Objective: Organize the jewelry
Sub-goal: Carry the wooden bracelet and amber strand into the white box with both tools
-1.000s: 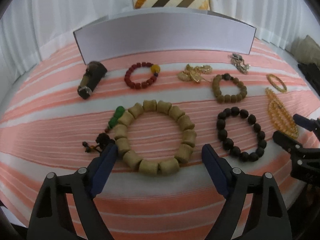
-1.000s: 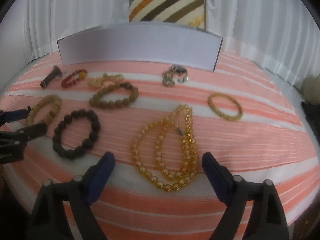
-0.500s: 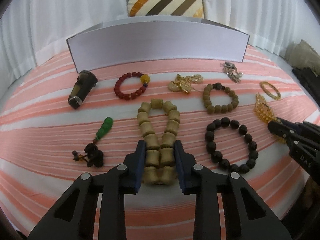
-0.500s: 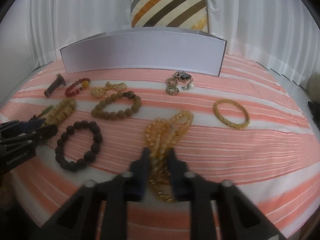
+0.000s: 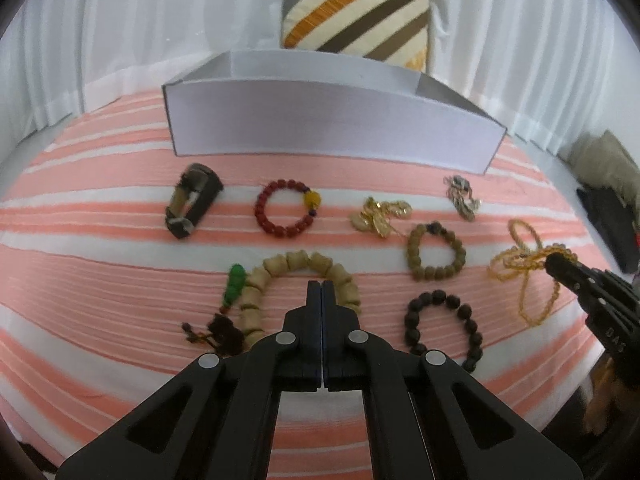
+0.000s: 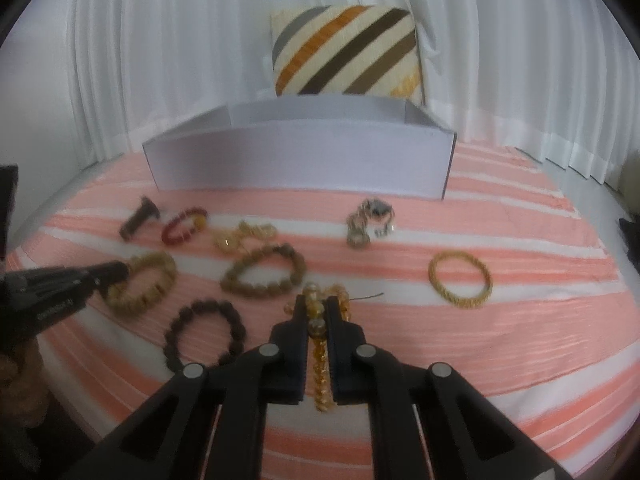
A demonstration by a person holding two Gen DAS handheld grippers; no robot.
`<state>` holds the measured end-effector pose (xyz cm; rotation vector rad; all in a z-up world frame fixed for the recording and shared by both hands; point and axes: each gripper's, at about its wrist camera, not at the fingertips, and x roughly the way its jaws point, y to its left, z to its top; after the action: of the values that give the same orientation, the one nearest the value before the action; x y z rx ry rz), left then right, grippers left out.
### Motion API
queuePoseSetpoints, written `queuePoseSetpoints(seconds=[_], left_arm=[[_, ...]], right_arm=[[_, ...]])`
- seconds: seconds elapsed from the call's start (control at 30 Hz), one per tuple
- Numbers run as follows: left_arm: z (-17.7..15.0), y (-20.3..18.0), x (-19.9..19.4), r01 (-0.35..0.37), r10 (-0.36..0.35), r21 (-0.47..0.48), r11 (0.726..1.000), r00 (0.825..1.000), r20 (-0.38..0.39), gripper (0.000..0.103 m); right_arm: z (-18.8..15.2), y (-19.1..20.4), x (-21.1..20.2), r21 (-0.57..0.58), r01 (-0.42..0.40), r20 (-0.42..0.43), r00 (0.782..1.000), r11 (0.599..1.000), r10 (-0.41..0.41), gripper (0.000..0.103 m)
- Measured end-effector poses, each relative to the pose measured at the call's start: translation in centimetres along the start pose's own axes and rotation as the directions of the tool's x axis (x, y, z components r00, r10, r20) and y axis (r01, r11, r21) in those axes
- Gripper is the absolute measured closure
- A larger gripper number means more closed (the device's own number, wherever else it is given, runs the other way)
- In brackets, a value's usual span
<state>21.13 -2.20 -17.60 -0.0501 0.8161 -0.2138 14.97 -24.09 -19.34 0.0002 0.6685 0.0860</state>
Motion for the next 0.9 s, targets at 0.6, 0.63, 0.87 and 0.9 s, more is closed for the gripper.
queuePoseSetpoints(seconds=[0.6,0.63,0.87,0.9], left_arm=[[-2.1,-2.2,4.8,-0.012,0.029,0.161,0.987,0.994,-0.107,0.091],[-2.1,-2.3,4.8,-0.013,0.031,0.158,0.987,0.994,-0.108,0.091],[0.5,-1.3,2.1,0.002,0.001,0.062,0.998,0.998,-0.058,0.092],[1.1,-1.2,1.5,0.005,-0.003,0.051,0.999,0.999,-0.050,0.092]], right_arm=[[0.7,0.3,-1.0,-0.006,-0.010,0.019,1.000,1.000,0.010,0.095],[0.7,0.4,-0.9,-0.005,-0.012,0.016,1.000,1.000,0.012,0.095],[1.8,0.7,-1.3,0.006,-0.040,0.028,0.999,0.999,0.039,0.095],[2.1,0.8,-1.4,0.007,-0.043,0.033,0.999,0.999,0.043,0.095]])
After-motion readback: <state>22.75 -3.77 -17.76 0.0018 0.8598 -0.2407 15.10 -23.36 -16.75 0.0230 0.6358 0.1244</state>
